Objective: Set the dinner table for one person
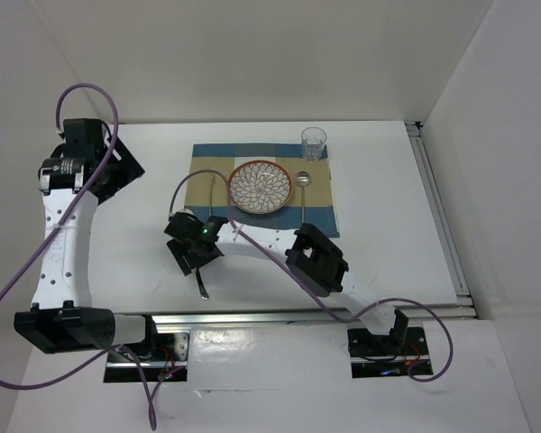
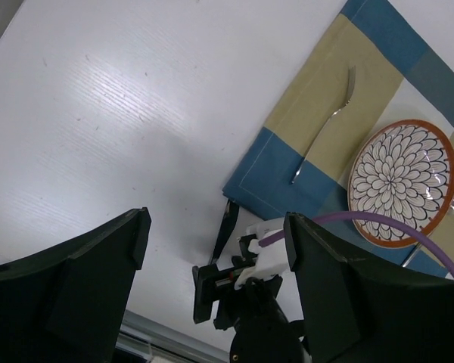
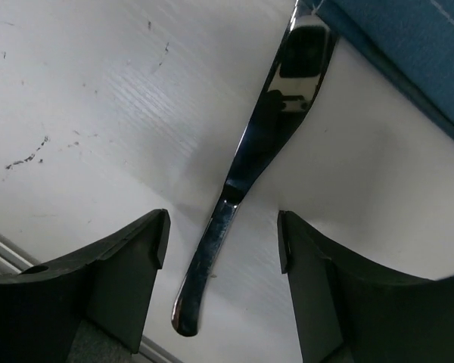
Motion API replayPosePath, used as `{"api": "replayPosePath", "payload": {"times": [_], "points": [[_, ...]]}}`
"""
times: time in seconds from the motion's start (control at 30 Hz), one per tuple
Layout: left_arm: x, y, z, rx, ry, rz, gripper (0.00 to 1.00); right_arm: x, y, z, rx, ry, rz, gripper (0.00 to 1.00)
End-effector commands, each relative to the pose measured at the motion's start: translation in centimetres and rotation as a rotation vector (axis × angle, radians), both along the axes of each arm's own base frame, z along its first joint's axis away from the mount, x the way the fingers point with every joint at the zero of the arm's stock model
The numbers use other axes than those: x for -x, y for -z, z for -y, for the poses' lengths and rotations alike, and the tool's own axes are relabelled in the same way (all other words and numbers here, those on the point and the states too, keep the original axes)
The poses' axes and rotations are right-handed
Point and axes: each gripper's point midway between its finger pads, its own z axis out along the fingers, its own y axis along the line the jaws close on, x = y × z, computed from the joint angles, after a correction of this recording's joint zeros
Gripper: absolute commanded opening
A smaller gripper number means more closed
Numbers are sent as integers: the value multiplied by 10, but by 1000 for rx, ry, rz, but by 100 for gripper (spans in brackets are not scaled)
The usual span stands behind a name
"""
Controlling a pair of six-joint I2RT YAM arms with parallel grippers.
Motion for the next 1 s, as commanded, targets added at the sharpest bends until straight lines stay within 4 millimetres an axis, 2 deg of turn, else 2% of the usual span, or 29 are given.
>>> {"api": "replayPosePath", "payload": {"times": [0.0,0.13,0.37,0.43,0.47,0.57,0.8,0.87,0.9,0.93,0.97], "points": [[0,-1,3,7,28,20,89,11,11,5,72,-8,51,70],[4,3,4,9,28,11,89,19,22,20,147,12,61,59],[5,9,6,16,34,4,89,34,26,22,206,-23,119,58],[5,9,6,16,34,4,89,33,32,20,217,-24,115,58],[5,9,6,16,34,4,89,34,42,23,248,-27,104,58],[1,10,6,17,47,5,89,31,45,22,258,-30,117,58],[2,20,8,26,53,-14,89,15,47,21,240,1,132,46],[2,20,9,27,66,-15,89,16,50,23,249,0,129,32],[0,19,9,27,66,-15,89,17,55,25,255,-10,132,22],[0,19,9,27,66,-15,89,16,48,24,244,-18,140,22],[0,19,9,27,66,-15,89,17,50,27,249,-18,139,11]]}}
